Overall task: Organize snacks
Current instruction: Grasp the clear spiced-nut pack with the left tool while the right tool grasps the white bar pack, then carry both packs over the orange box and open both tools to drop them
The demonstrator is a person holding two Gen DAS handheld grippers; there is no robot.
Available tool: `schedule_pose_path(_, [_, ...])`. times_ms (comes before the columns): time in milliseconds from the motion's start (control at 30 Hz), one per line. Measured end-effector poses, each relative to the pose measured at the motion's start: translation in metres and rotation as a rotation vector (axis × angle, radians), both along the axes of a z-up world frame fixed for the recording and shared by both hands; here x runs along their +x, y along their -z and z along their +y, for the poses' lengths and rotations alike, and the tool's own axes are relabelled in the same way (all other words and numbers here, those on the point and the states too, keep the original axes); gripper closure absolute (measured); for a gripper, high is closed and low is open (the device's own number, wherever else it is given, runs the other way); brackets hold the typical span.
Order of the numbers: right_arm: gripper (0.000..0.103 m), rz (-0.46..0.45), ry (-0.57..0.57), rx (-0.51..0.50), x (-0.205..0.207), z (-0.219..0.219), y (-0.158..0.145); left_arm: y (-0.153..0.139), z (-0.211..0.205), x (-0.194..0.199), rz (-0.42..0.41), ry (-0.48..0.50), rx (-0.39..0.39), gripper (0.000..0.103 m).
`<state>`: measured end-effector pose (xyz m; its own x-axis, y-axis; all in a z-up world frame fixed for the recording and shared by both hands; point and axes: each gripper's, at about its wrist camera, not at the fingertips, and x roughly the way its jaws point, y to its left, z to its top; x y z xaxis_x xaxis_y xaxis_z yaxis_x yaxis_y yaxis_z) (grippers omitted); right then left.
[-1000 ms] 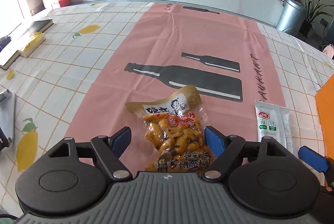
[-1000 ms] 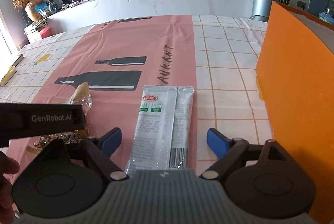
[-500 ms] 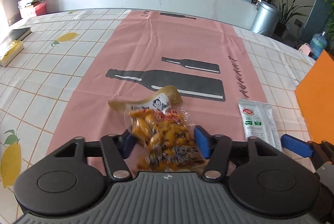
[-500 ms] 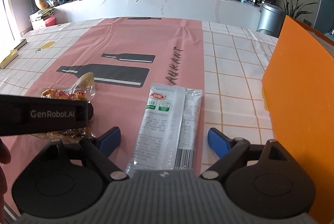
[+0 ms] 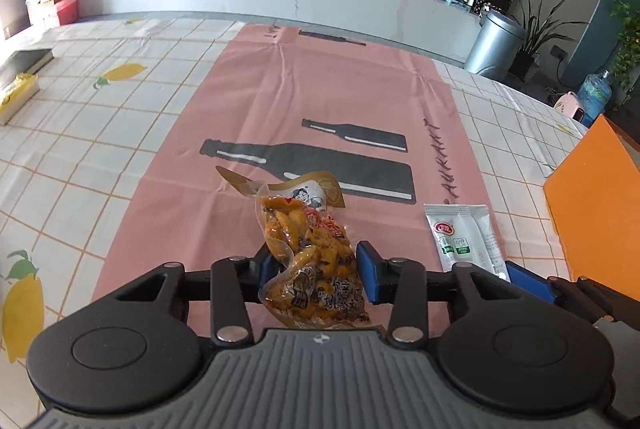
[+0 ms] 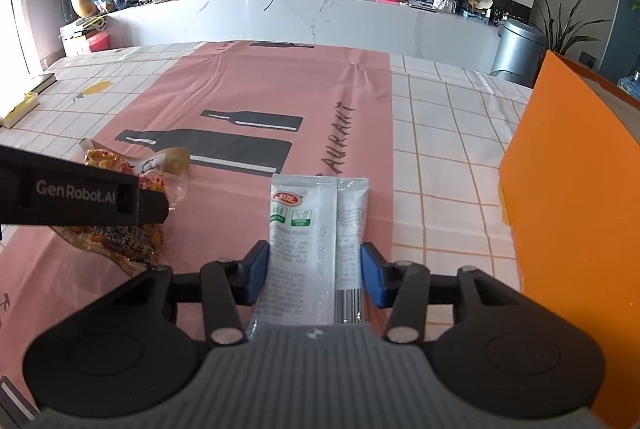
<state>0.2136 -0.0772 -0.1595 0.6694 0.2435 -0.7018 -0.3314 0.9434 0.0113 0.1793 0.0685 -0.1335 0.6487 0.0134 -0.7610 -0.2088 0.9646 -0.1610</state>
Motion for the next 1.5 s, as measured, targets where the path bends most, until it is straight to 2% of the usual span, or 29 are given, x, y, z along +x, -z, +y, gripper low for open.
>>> schedule_pose_path(367, [0.057,-0.031,0.006,0.051,-0.01,-0.01,-0.02,-0.029,-0.006,-0.01,-0.025,-0.015,-0.007,0.056])
schedule_pose_path(533, [0.057,-0.09,0.009,0.052,-0.024,-0.02,-0.039,-0.046,-0.012,-0.016,-0.045,-0.019,-0.008,0.056])
schedule_pose_path(733, [0.057,-0.122,0.05,0.118,-0.035,-0.042,-0.072,-0.075,-0.025,-0.027,-0.107,0.011,-0.014,0.056])
schedule_pose_path(967, [0.057,-0.16,0.093,0.147,-0.058,-0.071,-0.111,-0.107,-0.043,-0.042,-0.174,0.071,-0.041,0.056])
schedule_pose_path(1200, [0.058,-0.18,0.158,0.193,-0.081,-0.116,-0.149,-0.127,-0.067,-0.054,-0.2,0.146,-0.051,0.056])
schedule_pose_path(1500, [0.058,-0.198,0.151,0.114,-0.107,-0.16,-0.186,-0.144,-0.104,-0.053,-0.178,0.294,-0.064,0.056])
